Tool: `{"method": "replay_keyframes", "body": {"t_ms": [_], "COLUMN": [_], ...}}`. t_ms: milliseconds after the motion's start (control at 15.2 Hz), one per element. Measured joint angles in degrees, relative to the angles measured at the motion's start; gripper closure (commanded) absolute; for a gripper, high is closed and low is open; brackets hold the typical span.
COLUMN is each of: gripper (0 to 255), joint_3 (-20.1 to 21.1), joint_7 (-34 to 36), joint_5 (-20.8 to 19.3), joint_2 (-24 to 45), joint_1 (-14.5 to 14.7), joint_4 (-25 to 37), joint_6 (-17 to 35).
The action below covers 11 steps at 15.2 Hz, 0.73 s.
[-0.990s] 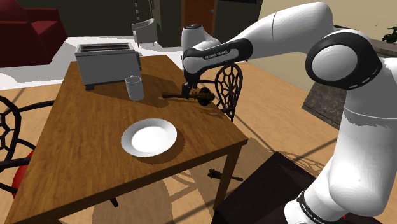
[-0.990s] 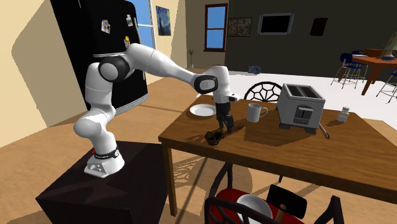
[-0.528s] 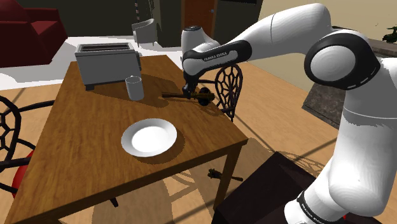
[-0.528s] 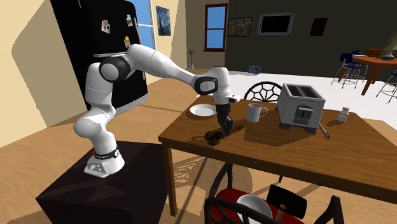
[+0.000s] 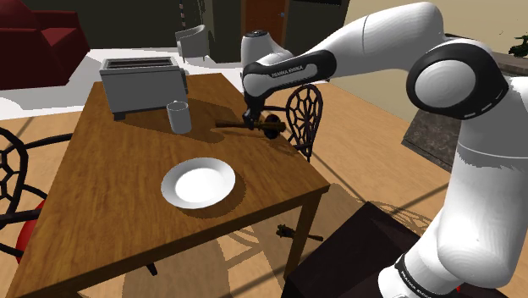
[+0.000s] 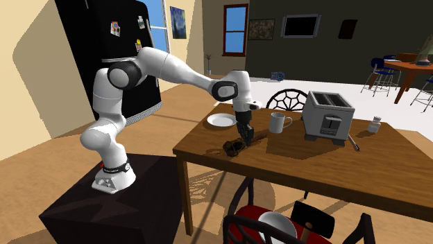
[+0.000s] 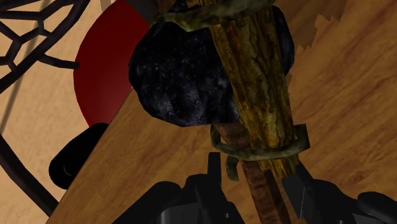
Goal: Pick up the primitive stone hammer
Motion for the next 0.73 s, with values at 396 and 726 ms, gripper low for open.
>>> {"method": "replay_keyframes", "body": {"t_ms": [396, 726], "gripper": [255, 255], "joint_3": [0.13, 0.21], "joint_7": [-0.78, -1.46], "joint_5": [0.44, 0.76], "joint_2": [-1.08, -1.36], "joint_1": [0.03, 0.09], "joint_4": [2.94, 6.4], "joint_6": [-3.96, -7.65]}}
